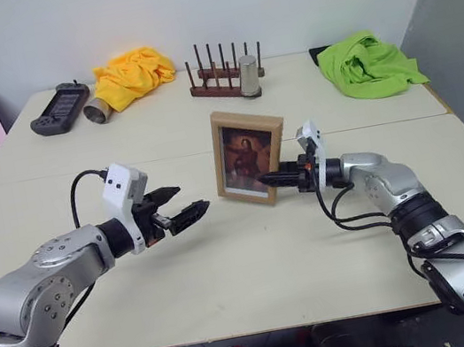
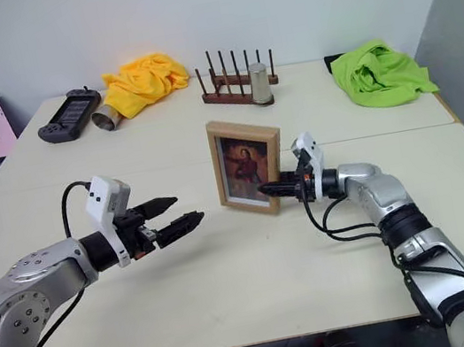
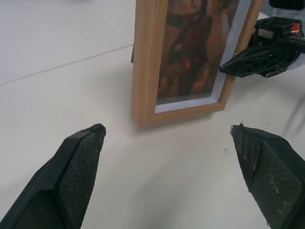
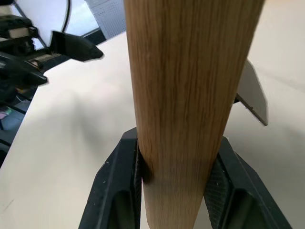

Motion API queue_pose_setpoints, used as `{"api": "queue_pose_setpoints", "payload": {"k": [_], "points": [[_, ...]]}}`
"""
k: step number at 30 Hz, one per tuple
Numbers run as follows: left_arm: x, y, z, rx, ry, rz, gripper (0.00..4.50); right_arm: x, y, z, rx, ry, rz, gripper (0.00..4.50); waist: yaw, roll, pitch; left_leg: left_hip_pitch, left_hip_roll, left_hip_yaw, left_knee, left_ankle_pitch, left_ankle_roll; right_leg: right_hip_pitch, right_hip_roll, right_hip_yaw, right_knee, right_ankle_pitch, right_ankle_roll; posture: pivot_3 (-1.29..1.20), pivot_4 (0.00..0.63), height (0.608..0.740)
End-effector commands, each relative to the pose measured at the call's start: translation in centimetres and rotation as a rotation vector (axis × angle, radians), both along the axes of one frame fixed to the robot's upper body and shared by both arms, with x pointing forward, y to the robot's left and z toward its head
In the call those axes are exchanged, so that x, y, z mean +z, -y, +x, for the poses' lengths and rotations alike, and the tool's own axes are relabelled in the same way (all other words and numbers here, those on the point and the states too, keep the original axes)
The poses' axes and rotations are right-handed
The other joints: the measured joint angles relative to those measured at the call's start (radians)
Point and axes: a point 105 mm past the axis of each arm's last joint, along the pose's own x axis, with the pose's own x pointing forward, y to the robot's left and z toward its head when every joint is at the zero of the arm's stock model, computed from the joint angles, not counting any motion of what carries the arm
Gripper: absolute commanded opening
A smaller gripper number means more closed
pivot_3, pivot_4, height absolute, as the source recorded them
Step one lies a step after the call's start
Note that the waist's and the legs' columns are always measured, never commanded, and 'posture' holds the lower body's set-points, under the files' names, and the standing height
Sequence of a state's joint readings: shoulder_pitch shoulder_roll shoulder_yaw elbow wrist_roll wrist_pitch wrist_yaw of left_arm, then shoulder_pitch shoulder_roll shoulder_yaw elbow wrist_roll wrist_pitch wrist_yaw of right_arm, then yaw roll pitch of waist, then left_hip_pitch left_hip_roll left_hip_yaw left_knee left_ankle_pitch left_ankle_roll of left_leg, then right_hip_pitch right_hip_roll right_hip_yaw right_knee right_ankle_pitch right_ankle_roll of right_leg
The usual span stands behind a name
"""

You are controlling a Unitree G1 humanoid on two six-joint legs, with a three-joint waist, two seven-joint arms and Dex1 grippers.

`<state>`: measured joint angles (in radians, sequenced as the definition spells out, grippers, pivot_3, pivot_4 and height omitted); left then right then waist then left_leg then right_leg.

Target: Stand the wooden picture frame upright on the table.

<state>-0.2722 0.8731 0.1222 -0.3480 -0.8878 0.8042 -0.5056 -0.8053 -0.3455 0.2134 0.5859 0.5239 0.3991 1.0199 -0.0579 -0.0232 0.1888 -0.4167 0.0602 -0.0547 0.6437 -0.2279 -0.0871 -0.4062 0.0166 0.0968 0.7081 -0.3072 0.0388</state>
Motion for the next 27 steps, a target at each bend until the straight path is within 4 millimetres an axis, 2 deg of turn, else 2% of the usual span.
{"api": "queue_pose_setpoints", "payload": {"k": [1, 2, 4, 7, 9, 11, 14, 16, 20, 24, 27], "points": [[0.7, 0.6, 0.0, -0.025, 0.063, 0.015, 4.5, 0.5, 0.0, 0.7, -0.029, 0.015, 0.007, 1.31, 0.0, 0.0, 0.0, 0.0, 0.0, 0.0, 0.0, 0.0, 0.0, 0.0, 0.0, 0.0, 0.0, 0.0, 0.0, 0.0, 0.15, 0.74], [0.6, 0.7, 0.1, -0.027, 0.065, 0.017, 4.5, 0.3, 0.0, 0.7, -0.03, 0.028, -0.014, 1.31, 0.0, 0.0, 0.0, 0.0, 0.0, 0.0, 0.0, 0.0, 0.0, 0.0, 0.0, 0.0, 0.0, 0.0, 0.0, 0.0, 0.15, 0.74], [0.6, 0.8, 0.3, -0.029, 0.067, 0.015, 4.5, 0.2, 0.1, 0.9, -0.047, 0.029, -0.028, 2.01, 0.0, 0.0, 0.0, 0.001, 0.0, 0.0, 0.0, 0.0, 0.0, 0.0, 0.0, 0.0, 0.0, 0.0, 0.0, 0.0, 0.15, 0.74], [0.5, 0.7, 1.0, -0.009, 0.078, 0.017, 4.5, 1.0, 0.2, 0.7, -0.048, 0.021, 0.0, 2.68, 0.0, 0.0, 0.0, 0.001, 0.0, 0.0, 0.0, 0.0, 0.0, 0.0, 0.0, 0.0, 0.001, 0.0, 0.0, 0.0, 0.15, 0.74], [0.5, 0.9, 1.0, -0.018, 0.076, 0.014, 4.5, 0.8, 0.6, 0.4, -0.05, 0.042, -0.038, 3.19, 0.0, 0.0, 0.0, 0.001, 0.0, 0.0, 0.0, 0.0, 0.0, 0.0, 0.0, 0.0, 0.001, 0.0, 0.0, 0.0, 0.15, 0.74], [0.4, 0.9, 1.1, -0.022, 0.069, 0.001, 4.5, 0.3, 1.5, 0.0, -0.068, 0.05, -0.073, 3.72, 0.0, 0.0, 0.0, 0.001, 0.0, 0.0, 0.0, 0.0, 0.0, 0.0, 0.0, 0.0, 0.0, 0.0, 0.0, 0.0, 0.15, 0.74], [0.1, 0.4, 1.5, -0.002, 0.065, 0.016, 4.5, -0.6, 4.4, -0.8, -0.17, 0.086, -0.153, 4.36, 0.006, 0.0, 0.0, 0.0, 0.0, 0.0, -0.001, 0.0, 0.0, 0.0, 0.0, 0.0, -0.001, 0.0, 0.0, 0.0, 0.15, 0.74], [0.0, 0.0, 1.8, 0.012, 0.064, 0.017, 4.5, -0.6, 6.1, -1.8, -0.22, 0.141, -0.214, 4.48, 0.01, 0.0, 0.0, 0.0, 0.0, 0.0, -0.001, 0.0, 0.0, 0.001, 0.0, -0.001, -0.001, 0.0, 0.0, 0.0, 0.15, 0.74], [0.2, -0.7, 2.2, 0.035, 0.063, 0.003, 4.5, 0.9, 8.1, -3.9, -0.31, 0.197, -0.242, 4.48, 0.008, 0.0, 0.0, -0.001, 0.0, 0.0, -0.001, 0.0, 0.0, 0.001, 0.0, 0.0, -0.002, 0.0, 0.0, 0.0, 0.15, 0.74], [0.4, -1.4, 2.7, 0.049, 0.064, -0.005, 4.5, 3.6, 7.2, -6.5, -0.349, 0.234, -0.182, 4.48, -0.004, 0.0, 0.0, 0.001, 0.002, 0.0, -0.001, 0.0, 0.0, 0.001, 0.002, 0.0, -0.001, 0.0, 0.0, 0.0, 0.15, 0.74], [0.3, -1.5, 3.0, 0.047, 0.058, 0.004, 4.5, 4.5, 6.3, -7.7, -0.366, 0.242, -0.165, 4.48, -0.006, 0.0, 0.0, 0.001, 0.003, 0.0, -0.002, 0.0, 0.0, 0.001, 0.004, 0.001, -0.001, 0.0, 0.0, 0.0, 0.15, 0.74]]}}
